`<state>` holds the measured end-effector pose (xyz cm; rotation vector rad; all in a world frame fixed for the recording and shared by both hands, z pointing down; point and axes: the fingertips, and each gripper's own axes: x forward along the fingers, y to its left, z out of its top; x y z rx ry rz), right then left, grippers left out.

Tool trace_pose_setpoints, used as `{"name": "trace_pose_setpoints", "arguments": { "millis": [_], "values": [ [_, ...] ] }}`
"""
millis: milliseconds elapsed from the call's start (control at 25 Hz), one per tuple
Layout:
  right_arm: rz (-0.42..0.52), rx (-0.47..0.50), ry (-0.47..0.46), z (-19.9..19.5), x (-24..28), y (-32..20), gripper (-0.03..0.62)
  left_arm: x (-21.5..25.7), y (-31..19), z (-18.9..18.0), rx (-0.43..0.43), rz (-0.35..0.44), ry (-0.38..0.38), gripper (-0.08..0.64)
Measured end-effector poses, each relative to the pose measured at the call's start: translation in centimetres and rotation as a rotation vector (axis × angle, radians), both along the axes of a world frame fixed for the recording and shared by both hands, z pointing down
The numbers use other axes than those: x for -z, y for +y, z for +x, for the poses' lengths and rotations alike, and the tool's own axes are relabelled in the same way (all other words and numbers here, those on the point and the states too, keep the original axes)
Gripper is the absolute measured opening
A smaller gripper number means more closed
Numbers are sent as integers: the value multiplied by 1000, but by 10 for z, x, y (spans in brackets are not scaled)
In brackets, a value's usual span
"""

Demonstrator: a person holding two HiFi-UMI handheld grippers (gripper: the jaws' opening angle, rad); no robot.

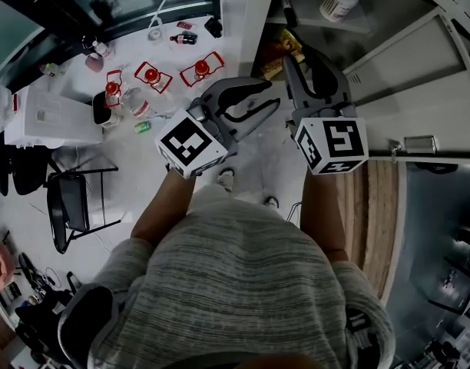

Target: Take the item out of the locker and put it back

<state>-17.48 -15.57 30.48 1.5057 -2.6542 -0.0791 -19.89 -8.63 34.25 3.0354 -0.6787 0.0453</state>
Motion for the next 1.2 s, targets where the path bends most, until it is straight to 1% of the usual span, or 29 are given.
{"name": "trace_pose_setpoints", "arguments": {
  "millis": [200, 520, 640, 720, 920, 1080, 1200],
  "values": [
    [-3, -9, 16, -2, -3, -13, 137, -3, 0, 0, -3, -5, -11, 115],
    [-2, -54, 38, -4, -2, -42, 137, -3, -3, -7, 4, -8, -25, 115],
    [2, -73, 57, -6, 0, -54, 137, -3, -5, -11, 11, -6, -18, 115],
    [-8, -86, 71, -7, -2, -63, 137, -1, -7, -12, 17, 2, -5, 115],
    [-63, -104, 88, -7, -11, -75, 135, -5, -7, -17, 20, -10, -8, 115],
    [-80, -123, 101, -5, -10, -75, 97, -5, -6, -20, 19, -10, 5, 115],
    [-82, -127, 126, -4, -10, -75, 84, -6, -5, -20, 10, -21, -1, 114]
  ]
}}
